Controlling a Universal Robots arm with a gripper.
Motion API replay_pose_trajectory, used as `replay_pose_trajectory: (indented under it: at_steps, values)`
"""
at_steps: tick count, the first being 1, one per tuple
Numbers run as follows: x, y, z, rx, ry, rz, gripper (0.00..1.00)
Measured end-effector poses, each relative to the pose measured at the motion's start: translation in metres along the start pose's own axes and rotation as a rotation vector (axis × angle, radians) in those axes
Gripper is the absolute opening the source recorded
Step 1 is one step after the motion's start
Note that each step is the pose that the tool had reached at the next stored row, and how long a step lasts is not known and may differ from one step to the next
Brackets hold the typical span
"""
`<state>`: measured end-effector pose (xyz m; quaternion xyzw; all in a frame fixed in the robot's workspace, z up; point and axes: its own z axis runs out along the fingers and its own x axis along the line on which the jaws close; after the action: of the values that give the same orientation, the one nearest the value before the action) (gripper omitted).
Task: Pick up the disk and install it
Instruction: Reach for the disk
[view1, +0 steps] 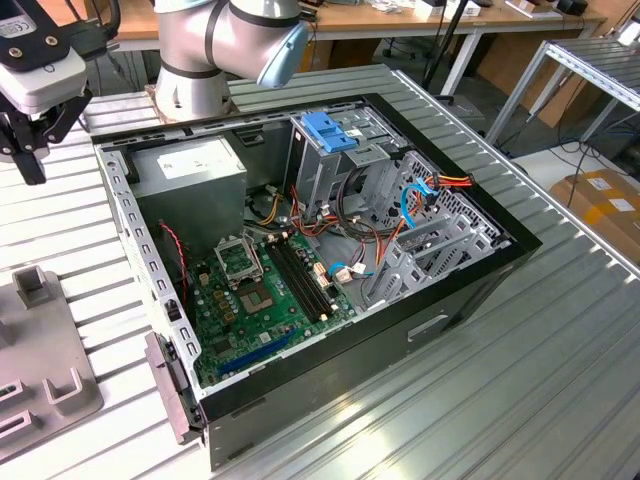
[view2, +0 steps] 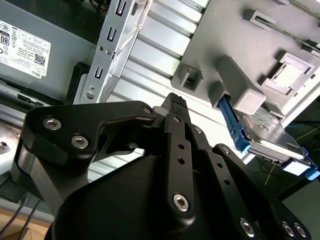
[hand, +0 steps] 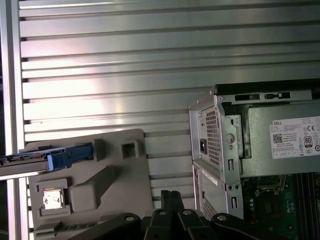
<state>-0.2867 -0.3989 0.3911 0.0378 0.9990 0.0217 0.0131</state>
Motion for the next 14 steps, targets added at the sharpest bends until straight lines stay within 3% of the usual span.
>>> replay_pose_trajectory:
  at_steps: [14]
  values:
    - [0.0021, -0.0001, -0.0001, 0.0, 0.0, 0.0, 0.11]
